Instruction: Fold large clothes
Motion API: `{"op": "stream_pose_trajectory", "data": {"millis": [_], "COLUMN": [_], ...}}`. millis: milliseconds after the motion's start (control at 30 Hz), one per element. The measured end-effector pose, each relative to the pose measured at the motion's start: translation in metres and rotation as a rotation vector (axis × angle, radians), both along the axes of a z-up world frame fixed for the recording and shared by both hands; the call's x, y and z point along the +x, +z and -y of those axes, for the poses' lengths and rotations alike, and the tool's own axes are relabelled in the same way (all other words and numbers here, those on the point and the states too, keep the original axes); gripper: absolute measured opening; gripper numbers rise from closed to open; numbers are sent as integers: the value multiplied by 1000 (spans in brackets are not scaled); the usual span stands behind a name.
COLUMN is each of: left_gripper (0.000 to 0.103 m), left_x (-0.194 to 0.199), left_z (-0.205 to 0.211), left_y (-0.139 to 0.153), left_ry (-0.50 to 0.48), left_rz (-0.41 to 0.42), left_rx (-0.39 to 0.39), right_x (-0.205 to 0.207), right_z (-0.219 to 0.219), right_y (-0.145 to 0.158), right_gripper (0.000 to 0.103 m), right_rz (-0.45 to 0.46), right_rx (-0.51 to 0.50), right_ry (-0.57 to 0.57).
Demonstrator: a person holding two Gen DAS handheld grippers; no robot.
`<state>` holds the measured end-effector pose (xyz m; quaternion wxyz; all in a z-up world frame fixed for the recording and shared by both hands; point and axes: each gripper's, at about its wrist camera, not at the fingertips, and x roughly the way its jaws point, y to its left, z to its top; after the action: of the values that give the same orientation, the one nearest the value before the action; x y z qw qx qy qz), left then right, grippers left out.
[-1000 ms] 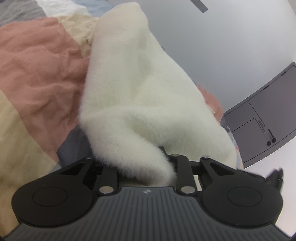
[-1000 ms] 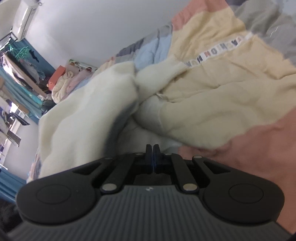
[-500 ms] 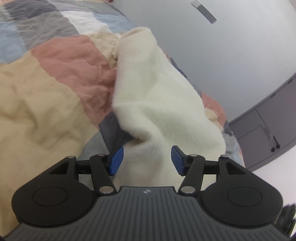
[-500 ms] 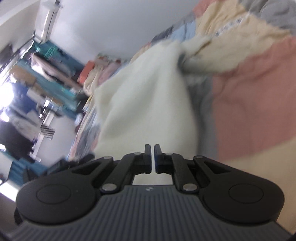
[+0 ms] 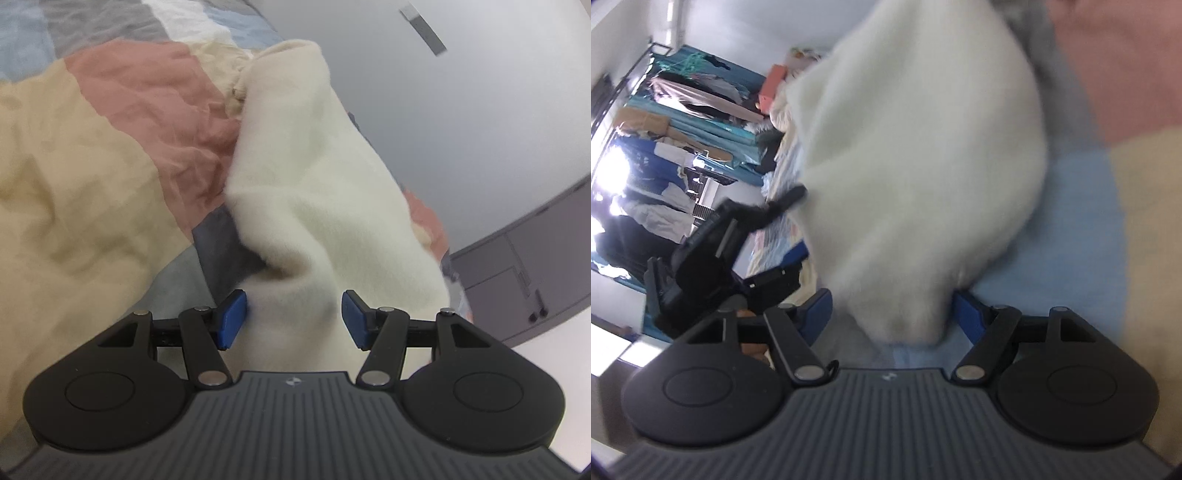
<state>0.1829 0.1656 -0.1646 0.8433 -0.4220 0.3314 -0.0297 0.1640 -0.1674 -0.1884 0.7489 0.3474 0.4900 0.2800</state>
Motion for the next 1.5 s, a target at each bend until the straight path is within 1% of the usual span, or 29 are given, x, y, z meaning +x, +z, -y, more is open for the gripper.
{"op": "stream_pose_trajectory", "data": {"millis": [33, 67, 100, 133, 200, 333, 400, 433, 500, 567, 667, 733, 833, 900, 933, 967, 1000, 1033, 1100, 1133, 1167, 1200, 1233, 1267, 1333, 1367, 1433, 1500], "left_gripper": [63, 63, 63, 63, 62, 62, 62, 62, 62, 62, 62, 62, 63, 64, 65, 65, 65, 65, 65, 62, 50, 40, 23, 17, 14, 13, 13, 12], "left_x": [3, 5, 5, 5, 5, 1, 1, 1, 2, 6, 14, 20, 26, 33, 35, 37, 40, 43, 46, 47, 47, 46, 45, 45, 43, 39, 29, 15], "left_z": [-2, -5, -7, -8, -7, 4, 11, 16, 27, 38, 61, 79, 112, 134, 145, 156, 169, 178, 193, 197, 199, 197, 193, 186, 162, 156, 144, 136], "left_y": [-2, -3, -2, 1, 11, 28, 33, 36, 40, 42, 37, 32, 26, 19, 14, 9, 4, -1, -9, -12, -14, -15, -13, -10, 0, 6, 20, 35], "left_ry": [7, 20, 29, 33, 27, -17, -46, -65, -104, -162, -269, -335, -375, -425, -433, -422, -405, -392, -365, -361, -350, -334, -319, -306, -262, -234, -177, -129], "left_rz": [1, 5, 22, 48, 104, 234, 280, 301, 343, 369, 374, 364, 353, 328, 320, 315, 307, 305, 309, 309, 313, 317, 313, 308, 306, 314, 360, 409], "left_rx": [-8, -11, -11, 0, 67, 124, 144, 166, 207, 230, 268, 317, 497, 585, 641, 714, 816, 896, 1032, 1070, 1106, 1124, 1120, 1094, 1013, 990, 967, 956], "right_x": [4, 10, 17, 21, 35, 74, 96, 106, 128, 150, 165, 171, 178, 179, 180, 179, 179, 178, 177, 177, 176, 178, 177, 177, 171, 167, 155, 137], "right_z": [-4, -7, -7, -5, 0, 7, 9, 10, 15, 18, 29, 39, 51, 56, 56, 57, 56, 56, 57, 57, 58, 57, 58, 59, 63, 65, 68, 71], "right_y": [0, 2, 6, 13, 36, 87, 101, 104, 103, 92, 72, 59, 44, 40, 40, 39, 40, 41, 42, 42, 42, 43, 43, 43, 45, 47, 53, 67], "right_gripper": [49, 24, 20, 19, 18, 17, 17, 17, 16, 16, 16, 15, 15, 15, 15, 15, 15, 15, 15, 15, 15, 15, 15, 15, 15, 15, 15, 15], "right_rz": [0, 7, 20, 37, 87, 209, 242, 244, 225, 201, 164, 136, 101, 94, 95, 97, 101, 106, 118, 124, 129, 134, 139, 141, 148, 157, 187, 242], "right_rx": [-24, -53, -45, -5, 69, 67, 37, 22, 20, 16, 26, 49, 84, 101, 104, 105, 108, 111, 115, 118, 121, 123, 122, 123, 137, 140, 135, 136], "right_ry": [-1, 8, 5, 1, -12, -37, -45, -55, -88, -122, -173, -207, -243, -250, -251, -250, -246, -243, -242, -244, -245, -247, -249, -251, -251, -251, -251, -249]}}
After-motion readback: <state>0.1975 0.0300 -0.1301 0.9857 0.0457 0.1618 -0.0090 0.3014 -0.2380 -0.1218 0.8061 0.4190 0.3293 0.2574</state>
